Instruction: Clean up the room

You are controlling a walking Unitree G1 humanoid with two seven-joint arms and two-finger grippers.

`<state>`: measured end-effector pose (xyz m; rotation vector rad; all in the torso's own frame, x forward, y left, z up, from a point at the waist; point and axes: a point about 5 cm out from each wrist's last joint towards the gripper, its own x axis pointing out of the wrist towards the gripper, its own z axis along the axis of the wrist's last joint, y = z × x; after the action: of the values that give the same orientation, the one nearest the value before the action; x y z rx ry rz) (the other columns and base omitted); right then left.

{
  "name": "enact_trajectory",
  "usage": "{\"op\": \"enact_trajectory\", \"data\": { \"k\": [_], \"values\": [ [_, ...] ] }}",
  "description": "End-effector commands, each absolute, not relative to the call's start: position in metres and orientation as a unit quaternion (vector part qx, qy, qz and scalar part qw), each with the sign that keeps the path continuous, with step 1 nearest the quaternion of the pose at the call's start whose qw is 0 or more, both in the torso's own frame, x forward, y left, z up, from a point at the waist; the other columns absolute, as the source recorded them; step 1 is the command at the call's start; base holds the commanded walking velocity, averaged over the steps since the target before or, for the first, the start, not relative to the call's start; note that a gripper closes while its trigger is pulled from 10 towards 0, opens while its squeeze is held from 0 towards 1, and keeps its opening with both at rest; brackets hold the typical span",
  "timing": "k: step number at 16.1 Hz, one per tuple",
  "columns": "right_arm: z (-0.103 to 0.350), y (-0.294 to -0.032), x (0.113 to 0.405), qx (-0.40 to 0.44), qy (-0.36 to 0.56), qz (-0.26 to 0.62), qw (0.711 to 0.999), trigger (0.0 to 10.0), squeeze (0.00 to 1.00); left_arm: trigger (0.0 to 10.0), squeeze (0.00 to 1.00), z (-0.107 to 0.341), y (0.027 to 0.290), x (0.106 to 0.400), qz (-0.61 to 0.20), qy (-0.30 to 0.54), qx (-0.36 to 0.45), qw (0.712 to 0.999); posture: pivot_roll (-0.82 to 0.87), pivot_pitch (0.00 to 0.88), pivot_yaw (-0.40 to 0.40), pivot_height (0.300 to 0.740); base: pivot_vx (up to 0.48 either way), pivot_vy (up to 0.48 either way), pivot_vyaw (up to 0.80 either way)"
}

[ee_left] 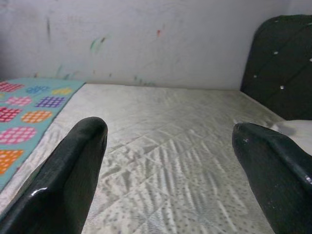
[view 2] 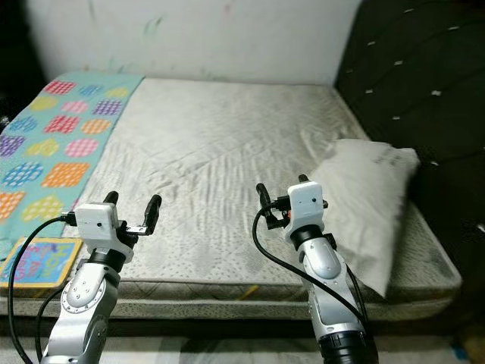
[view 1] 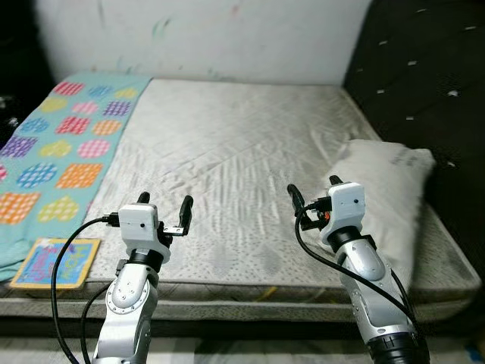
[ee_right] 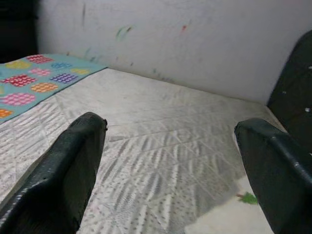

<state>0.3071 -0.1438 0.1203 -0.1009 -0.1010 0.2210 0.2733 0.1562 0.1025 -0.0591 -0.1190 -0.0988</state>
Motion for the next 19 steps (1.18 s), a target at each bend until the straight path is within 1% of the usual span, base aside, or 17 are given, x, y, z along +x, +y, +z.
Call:
{"op": "enact_trajectory", "data": {
  "k": [1,12,19],
  "values": [
    [0.1257,-0.1441,0.3078,-0.052,-0.064,0.112,0.99,10.0,0.0,10.0,0.0,0.1056,0.1559,0.2737,-0.054,-0.066,-0.028,0.996,-0.1,0.007,-0.039,0.74,0.259,0.0,0.0],
    [0.1255,-0.143,0.3074,-0.057,-0.064,0.118,0.989,10.0,0.0,10.0,0.0,0.1061,0.1555,0.2745,-0.056,-0.067,-0.027,0.996,-0.1,0.009,-0.04,0.74,0.267,0.0,0.0],
    [0.1249,-0.1418,0.307,-0.06,-0.065,0.122,0.989,10.0,0.0,10.0,0.0,0.106,0.1548,0.2745,-0.061,-0.068,-0.029,0.995,-0.1,0.002,-0.038,0.74,0.323,0.0,0.0]
  ]
}}
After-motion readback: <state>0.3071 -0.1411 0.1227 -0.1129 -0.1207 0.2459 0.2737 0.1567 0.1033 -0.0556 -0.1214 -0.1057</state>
